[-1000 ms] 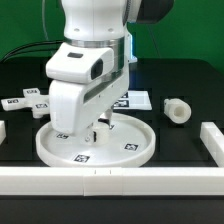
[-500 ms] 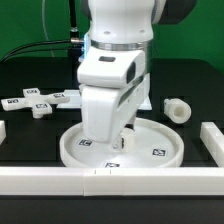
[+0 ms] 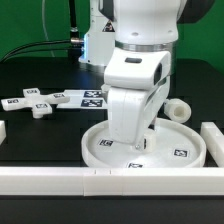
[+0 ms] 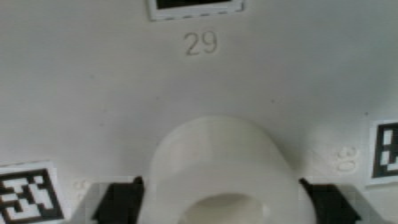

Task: Assemble round table

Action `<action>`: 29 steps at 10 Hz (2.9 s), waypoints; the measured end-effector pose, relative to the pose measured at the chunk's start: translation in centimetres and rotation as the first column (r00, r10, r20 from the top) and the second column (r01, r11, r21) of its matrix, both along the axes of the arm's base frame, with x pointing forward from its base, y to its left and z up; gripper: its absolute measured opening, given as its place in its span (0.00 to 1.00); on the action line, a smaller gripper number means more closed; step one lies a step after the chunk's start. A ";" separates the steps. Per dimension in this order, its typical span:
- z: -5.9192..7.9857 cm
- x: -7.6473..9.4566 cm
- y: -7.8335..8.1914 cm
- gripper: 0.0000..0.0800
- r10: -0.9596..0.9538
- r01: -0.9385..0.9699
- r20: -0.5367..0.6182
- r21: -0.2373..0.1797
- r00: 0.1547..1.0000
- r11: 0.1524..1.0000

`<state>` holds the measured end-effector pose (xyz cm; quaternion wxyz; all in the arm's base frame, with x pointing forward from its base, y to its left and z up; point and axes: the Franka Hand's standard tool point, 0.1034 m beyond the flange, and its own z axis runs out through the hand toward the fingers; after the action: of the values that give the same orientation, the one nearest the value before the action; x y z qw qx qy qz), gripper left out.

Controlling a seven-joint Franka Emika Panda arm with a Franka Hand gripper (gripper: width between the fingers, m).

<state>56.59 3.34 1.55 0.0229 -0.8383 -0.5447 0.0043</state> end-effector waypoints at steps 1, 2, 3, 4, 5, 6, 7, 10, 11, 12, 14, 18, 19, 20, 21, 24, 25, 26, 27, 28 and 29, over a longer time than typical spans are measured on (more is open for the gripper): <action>0.0 0.0 0.1 0.51 -0.002 0.002 -0.002 0.000 1.000 1.000; 0.0 0.0 0.1 0.51 -0.002 0.002 -0.002 0.000 1.000 1.000; 0.0 0.0 0.1 0.51 -0.003 0.003 -0.003 0.000 1.000 1.000; 0.0 0.0 0.1 0.68 -0.003 0.003 -0.003 0.000 1.000 1.000; 0.0 -0.1 0.1 0.68 -0.003 0.003 -0.003 0.000 1.000 1.000; 0.0 -0.1 0.1 0.79 -0.003 0.003 -0.004 0.000 1.000 1.000; 0.0 0.0 0.0 0.80 -0.004 0.004 -0.003 0.000 1.000 1.000; 3.0 -2.1 1.0 0.81 -0.249 0.249 0.001 -0.021 0.969 0.968; 3.8 -2.7 2.0 0.81 -0.337 0.336 -0.008 -0.032 0.942 0.941; 4.3 -2.9 2.9 0.81 -0.422 0.421 -0.013 -0.043 0.907 0.906; 4.7 -3.5 6.5 0.81 -0.493 0.490 -0.018 -0.071 0.870 0.869; 4.5 -3.5 6.9 0.81 -0.471 0.469 -0.019 -0.067 0.882 0.881; 4.3 -3.6 6.3 0.81 -0.525 0.524 -0.007 -0.046 0.851 0.850; 4.2 -4.9 6.3 0.81 -0.631 0.631 0.001 -0.049 0.776 0.775; 4.2 -6.3 6.9 0.81 -0.710 0.709 -0.003 -0.066 0.704 0.702; 3.5 -7.8 7.5 0.81 -0.784 0.780 -0.022 -0.092 0.620 0.620; 3.5 -7.8 7.5 0.81 -0.784 0.778 -0.026 -0.102 0.621 0.620; 3.5 -7.8 7.5 0.81 -0.784 0.779 -0.025 -0.099 0.621 0.620; 3.5 -7.8 7.5 0.81 -0.784 0.779 -0.025 -0.099 0.621 0.620; 3.5 -8.6 7.3 0.81 -0.793 0.779 -0.052 -0.163 0.606 0.606; 3.4 -9.6 7.1 0.81 -0.850 0.806 -0.088 -0.281 0.519 0.521</action>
Offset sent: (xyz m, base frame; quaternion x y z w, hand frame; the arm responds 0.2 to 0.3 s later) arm 0.0000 0.0000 0.0000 0.0000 0.0000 0.0000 1.0000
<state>46.95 10.47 4.97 -0.0059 -0.9880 -0.0674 0.1391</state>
